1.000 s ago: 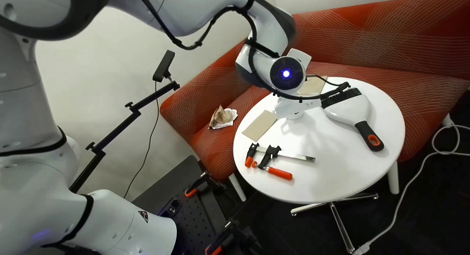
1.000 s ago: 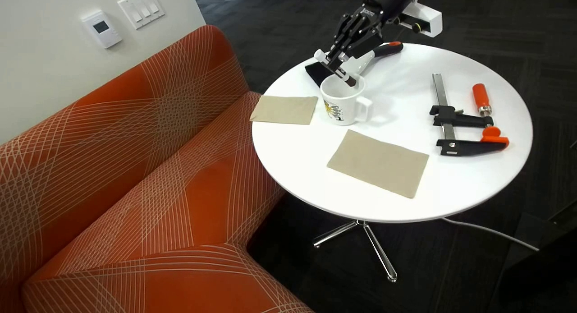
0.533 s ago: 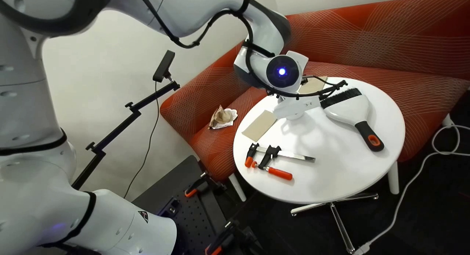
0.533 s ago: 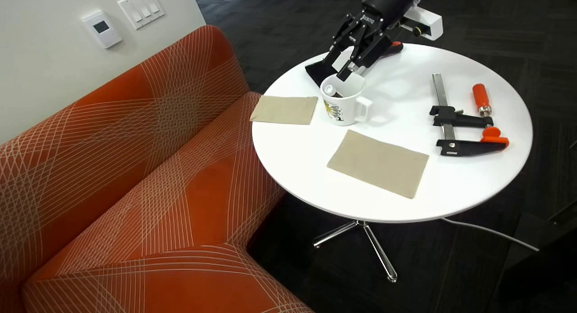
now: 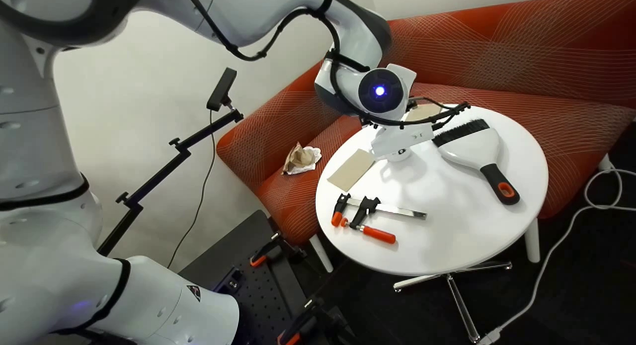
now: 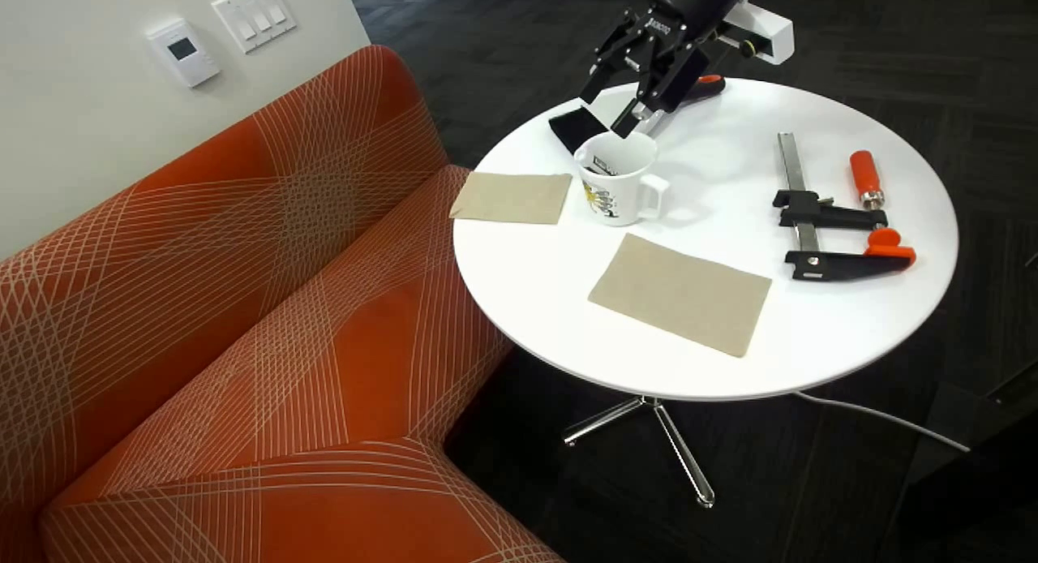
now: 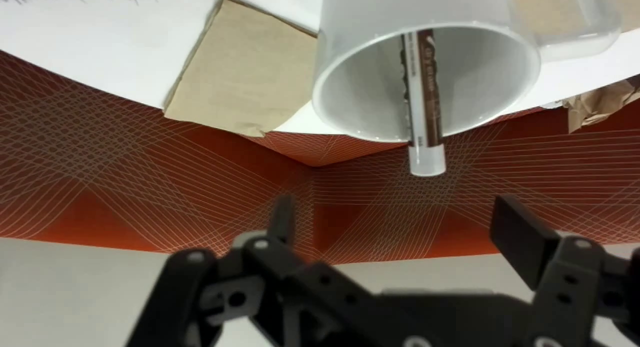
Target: Put the marker in the cup
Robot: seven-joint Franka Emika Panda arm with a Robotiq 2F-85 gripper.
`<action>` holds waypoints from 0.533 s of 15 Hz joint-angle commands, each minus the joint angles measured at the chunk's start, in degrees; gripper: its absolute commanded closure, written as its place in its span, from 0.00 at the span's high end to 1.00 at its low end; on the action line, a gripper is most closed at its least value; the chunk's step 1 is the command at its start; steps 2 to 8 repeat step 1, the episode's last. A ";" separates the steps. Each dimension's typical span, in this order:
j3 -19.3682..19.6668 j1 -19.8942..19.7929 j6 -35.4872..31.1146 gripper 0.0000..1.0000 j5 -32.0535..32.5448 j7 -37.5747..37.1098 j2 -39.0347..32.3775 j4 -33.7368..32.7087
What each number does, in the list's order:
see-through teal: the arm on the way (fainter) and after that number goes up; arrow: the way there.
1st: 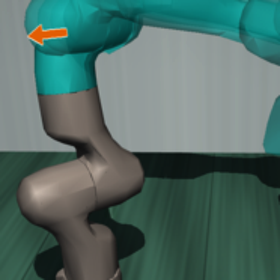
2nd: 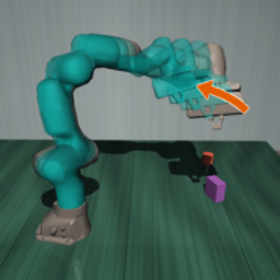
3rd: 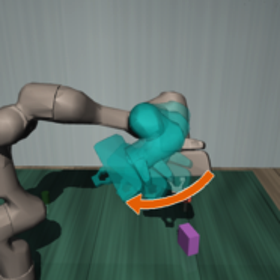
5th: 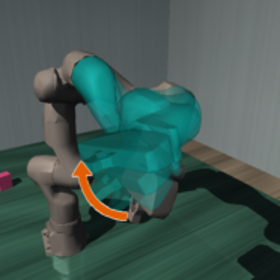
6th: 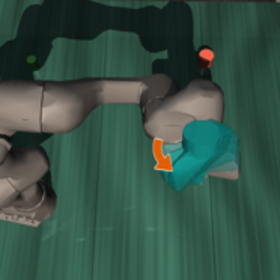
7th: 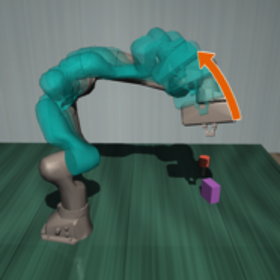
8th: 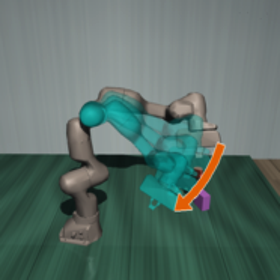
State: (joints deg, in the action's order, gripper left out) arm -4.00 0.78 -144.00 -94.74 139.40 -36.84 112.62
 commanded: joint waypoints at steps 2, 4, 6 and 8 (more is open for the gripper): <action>1.67 1.50 0.77 1.00 -0.33 -0.31 0.22 0.00; 1.67 1.50 0.77 1.00 -0.33 -0.31 0.22 0.00; 1.67 1.50 0.77 1.00 -0.33 -0.31 0.22 0.00; 1.67 1.50 0.77 1.00 -0.33 -0.31 0.22 0.00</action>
